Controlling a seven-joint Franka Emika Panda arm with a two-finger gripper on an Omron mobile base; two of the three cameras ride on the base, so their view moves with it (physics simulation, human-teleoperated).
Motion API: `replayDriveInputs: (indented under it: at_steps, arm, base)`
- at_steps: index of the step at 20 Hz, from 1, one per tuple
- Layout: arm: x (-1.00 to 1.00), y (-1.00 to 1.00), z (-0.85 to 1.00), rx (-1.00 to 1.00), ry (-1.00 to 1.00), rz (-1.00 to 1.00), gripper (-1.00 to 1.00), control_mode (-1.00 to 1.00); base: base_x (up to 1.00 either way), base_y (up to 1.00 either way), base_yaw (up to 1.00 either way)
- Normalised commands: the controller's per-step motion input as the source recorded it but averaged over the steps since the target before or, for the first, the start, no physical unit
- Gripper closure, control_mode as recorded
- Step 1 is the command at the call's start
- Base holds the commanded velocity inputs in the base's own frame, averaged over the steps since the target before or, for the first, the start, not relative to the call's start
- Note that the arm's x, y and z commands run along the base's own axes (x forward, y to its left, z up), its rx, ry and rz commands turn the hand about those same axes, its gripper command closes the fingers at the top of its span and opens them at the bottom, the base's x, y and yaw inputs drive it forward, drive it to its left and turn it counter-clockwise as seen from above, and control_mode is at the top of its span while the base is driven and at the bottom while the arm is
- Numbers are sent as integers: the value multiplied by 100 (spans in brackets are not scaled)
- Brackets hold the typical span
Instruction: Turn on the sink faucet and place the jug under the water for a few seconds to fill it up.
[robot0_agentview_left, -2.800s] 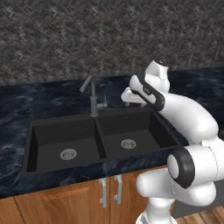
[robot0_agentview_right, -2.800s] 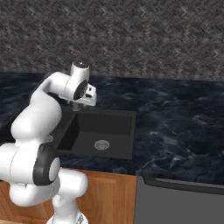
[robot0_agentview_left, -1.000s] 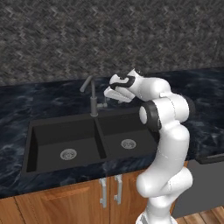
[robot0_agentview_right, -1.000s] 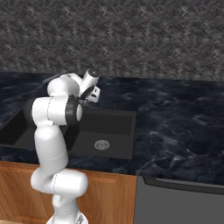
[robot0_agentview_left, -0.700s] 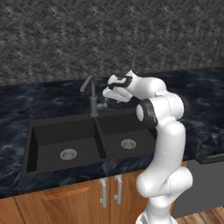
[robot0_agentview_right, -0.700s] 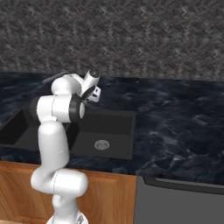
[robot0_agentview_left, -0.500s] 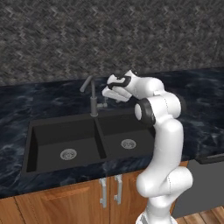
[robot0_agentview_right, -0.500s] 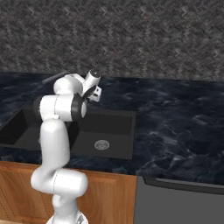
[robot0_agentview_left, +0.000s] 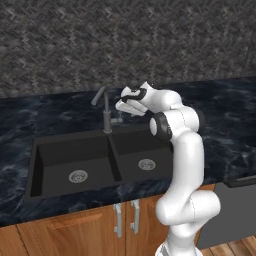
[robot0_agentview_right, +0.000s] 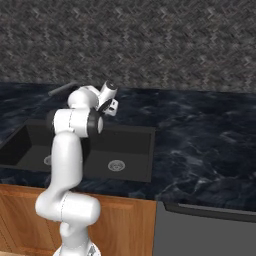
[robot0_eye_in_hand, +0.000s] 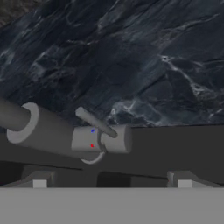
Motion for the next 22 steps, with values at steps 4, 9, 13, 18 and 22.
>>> replayDriveInputs:
  at_steps: [4, 9, 13, 18, 22]
  arm:
    - [31, 3, -11, 0, 0, 0, -100, -100]
    - [35, 13, -15, 0, -1, 0, -100, -100]
    - [31, 12, -17, 0, -1, 0, -100, -100]
    - [19, 3, -17, 0, 0, 0, -100, -100]
    - [8, 0, -7, 0, 0, 0, -100, -100]
  base:
    - [0, 0, 0]
    - [0, 0, 0]
    - [0, 0, 0]
    - [0, 0, 0]
    - [0, 0, 0]
